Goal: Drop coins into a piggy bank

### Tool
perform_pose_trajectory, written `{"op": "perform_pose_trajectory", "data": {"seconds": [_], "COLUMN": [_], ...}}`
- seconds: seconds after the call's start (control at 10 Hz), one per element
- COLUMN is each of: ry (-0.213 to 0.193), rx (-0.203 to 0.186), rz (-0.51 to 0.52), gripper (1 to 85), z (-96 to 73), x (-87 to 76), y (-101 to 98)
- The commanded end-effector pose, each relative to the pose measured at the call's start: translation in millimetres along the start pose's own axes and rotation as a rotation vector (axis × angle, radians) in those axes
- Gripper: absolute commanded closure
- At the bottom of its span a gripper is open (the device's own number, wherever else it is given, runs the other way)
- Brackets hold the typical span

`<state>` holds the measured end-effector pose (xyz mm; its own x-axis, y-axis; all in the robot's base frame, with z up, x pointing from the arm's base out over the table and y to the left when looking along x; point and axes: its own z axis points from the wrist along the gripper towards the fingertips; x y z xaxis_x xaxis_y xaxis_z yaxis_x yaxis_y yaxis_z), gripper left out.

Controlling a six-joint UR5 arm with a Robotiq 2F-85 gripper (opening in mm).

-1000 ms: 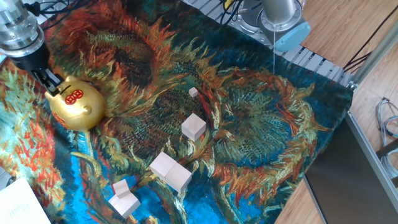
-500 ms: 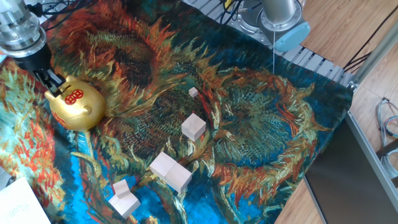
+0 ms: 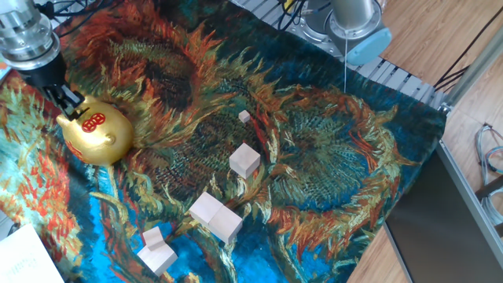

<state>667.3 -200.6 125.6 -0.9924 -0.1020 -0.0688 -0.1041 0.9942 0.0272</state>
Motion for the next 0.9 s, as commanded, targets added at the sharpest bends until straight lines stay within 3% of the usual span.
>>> {"op": "perform_pose_trajectory", "data": {"seconds": [0.0, 0.5, 0.7, 0.8], "ry": [-0.013, -0.009, 0.001, 0.005], "rx": [-0.027, -0.012, -0.007, -0.007], "rz": [-0.033, -0.033, -0.033, -0.03], "gripper": [56.7, 57.0, 61.7, 83.7], "z": [-1.2, -9.6, -17.9, -17.9], "x": [-1.5, 0.6, 5.8, 7.0], "y": [4.0, 0.2, -3.0, -2.9]}}
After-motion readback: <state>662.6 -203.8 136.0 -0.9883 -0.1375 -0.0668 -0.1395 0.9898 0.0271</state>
